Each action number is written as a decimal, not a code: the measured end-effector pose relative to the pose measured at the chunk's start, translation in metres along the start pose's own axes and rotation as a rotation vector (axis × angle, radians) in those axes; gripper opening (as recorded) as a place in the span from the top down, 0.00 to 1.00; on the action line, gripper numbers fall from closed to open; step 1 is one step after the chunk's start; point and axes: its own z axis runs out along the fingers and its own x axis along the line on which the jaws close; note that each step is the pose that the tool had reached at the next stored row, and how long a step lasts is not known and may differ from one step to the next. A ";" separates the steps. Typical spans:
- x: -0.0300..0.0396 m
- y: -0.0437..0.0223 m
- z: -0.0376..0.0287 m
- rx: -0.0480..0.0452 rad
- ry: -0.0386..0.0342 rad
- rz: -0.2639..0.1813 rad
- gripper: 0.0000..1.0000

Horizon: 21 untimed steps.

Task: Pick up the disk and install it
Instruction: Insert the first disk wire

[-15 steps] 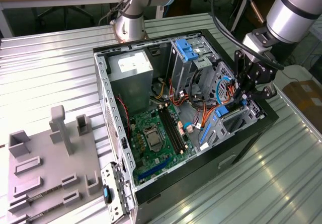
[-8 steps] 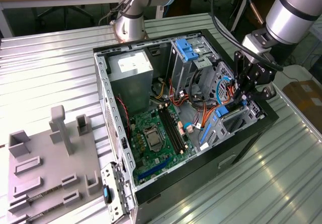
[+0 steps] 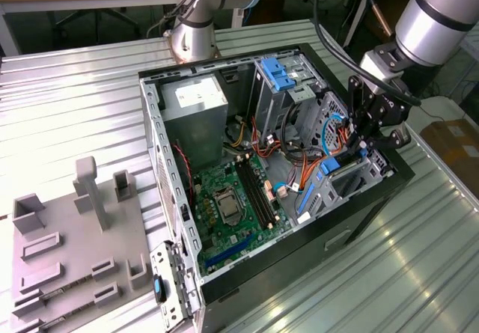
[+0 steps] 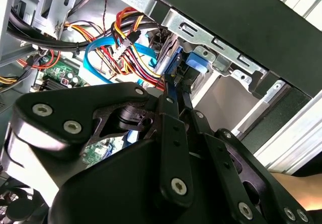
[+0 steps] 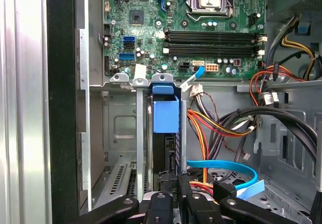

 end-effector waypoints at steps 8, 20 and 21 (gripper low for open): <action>-0.0001 0.0000 -0.0018 0.0007 0.0011 0.013 0.83; 0.0000 0.0004 -0.0002 0.0007 0.0013 0.013 0.83; 0.0000 0.0004 0.0000 0.0007 0.0013 0.013 0.83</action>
